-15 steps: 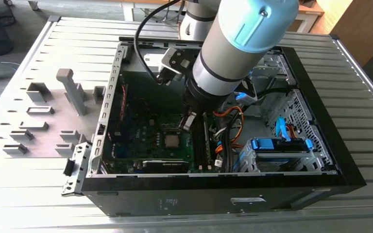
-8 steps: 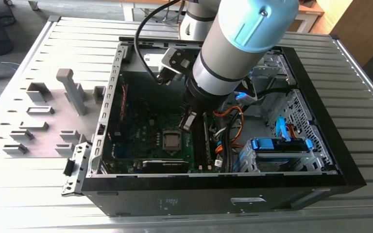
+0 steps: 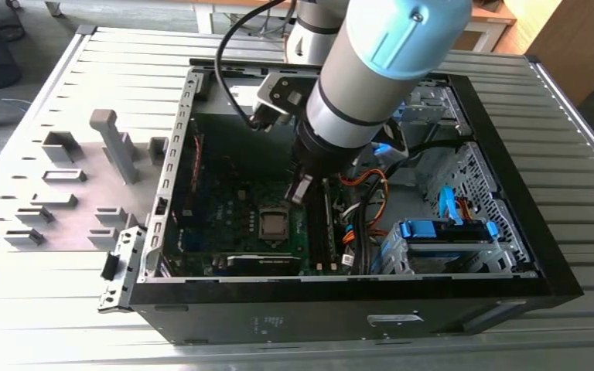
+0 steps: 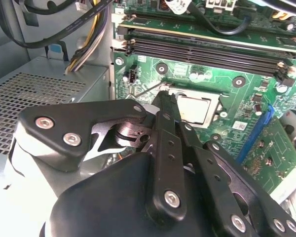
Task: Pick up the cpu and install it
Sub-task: 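Close the cpu cover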
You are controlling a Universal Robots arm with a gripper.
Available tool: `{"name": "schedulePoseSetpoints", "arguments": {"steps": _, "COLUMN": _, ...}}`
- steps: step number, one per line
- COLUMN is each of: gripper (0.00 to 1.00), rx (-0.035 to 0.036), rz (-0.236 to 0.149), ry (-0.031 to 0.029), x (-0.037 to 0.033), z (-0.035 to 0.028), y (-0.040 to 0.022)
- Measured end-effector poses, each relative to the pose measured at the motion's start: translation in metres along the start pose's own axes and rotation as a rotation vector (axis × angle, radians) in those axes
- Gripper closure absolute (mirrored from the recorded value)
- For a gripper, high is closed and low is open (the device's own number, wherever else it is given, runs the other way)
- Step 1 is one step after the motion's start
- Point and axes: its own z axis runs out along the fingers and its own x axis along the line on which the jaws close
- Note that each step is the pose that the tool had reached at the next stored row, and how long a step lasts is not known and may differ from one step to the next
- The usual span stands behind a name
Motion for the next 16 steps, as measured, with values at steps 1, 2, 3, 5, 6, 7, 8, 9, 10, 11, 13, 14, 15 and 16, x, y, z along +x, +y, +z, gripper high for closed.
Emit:
{"name": "schedulePoseSetpoints", "arguments": {"steps": 1, "gripper": 0.89, "rx": 0.0000, "rz": 0.000, "ry": 0.0000, "x": -0.0008, "z": 0.0005, "y": 0.0003}}
{"name": "schedulePoseSetpoints", "arguments": {"steps": 2, "gripper": 0.89, "rx": 0.0000, "rz": 0.000, "ry": 0.0000, "x": -0.0016, "z": 0.0010, "y": 0.0006}}
{"name": "schedulePoseSetpoints", "arguments": {"steps": 3, "gripper": 0.89, "rx": 0.0000, "rz": 0.000, "ry": 0.0000, "x": -0.0026, "z": 0.0014, "y": 0.0009}}
{"name": "schedulePoseSetpoints", "arguments": {"steps": 5, "gripper": 0.89, "rx": 0.0000, "rz": 0.000, "ry": -0.0001, "x": -0.0047, "z": 0.0026, "y": 0.0015}}
{"name": "schedulePoseSetpoints", "arguments": {"steps": 6, "gripper": 0.89, "rx": 0.0000, "rz": 0.000, "ry": 0.0000, "x": -0.0059, "z": 0.0032, "y": 0.0018}}
{"name": "schedulePoseSetpoints", "arguments": {"steps": 7, "gripper": 0.89, "rx": 0.0000, "rz": 0.000, "ry": 0.0000, "x": -0.0073, "z": 0.0041, "y": 0.0023}}
{"name": "schedulePoseSetpoints", "arguments": {"steps": 8, "gripper": 0.89, "rx": 0.0000, "rz": 0.000, "ry": 0.0000, "x": -0.0089, "z": 0.0050, "y": 0.0028}}
{"name": "schedulePoseSetpoints", "arguments": {"steps": 9, "gripper": 0.89, "rx": 0.0000, "rz": 0.000, "ry": 0.0000, "x": -0.0107, "z": 0.0062, "y": 0.0034}}
{"name": "schedulePoseSetpoints", "arguments": {"steps": 10, "gripper": 0.89, "rx": 0.0000, "rz": 0.000, "ry": 0.0001, "x": -0.0120, "z": 0.0071, "y": 0.0039}}
{"name": "schedulePoseSetpoints", "arguments": {"steps": 11, "gripper": 0.89, "rx": 0.0000, "rz": 0.000, "ry": -0.0001, "x": -0.0130, "z": 0.0078, "y": 0.0042}}
{"name": "schedulePoseSetpoints", "arguments": {"steps": 13, "gripper": 0.89, "rx": -0.0001, "rz": 0.000, "ry": 0.0000, "x": -0.0132, "z": 0.0079, "y": 0.0043}}
{"name": "schedulePoseSetpoints", "arguments": {"steps": 14, "gripper": 0.89, "rx": -0.0001, "rz": -0.001, "ry": 0.0003, "x": -0.0130, "z": 0.0079, "y": 0.0044}}
{"name": "schedulePoseSetpoints", "arguments": {"steps": 15, "gripper": 0.89, "rx": -0.0001, "rz": -0.002, "ry": 0.0005, "x": -0.0125, "z": 0.0079, "y": 0.0047}}
{"name": "schedulePoseSetpoints", "arguments": {"steps": 16, "gripper": 0.89, "rx": 0.0000, "rz": -0.003, "ry": 0.0011, "x": -0.0120, "z": 0.0080, "y": 0.0050}}
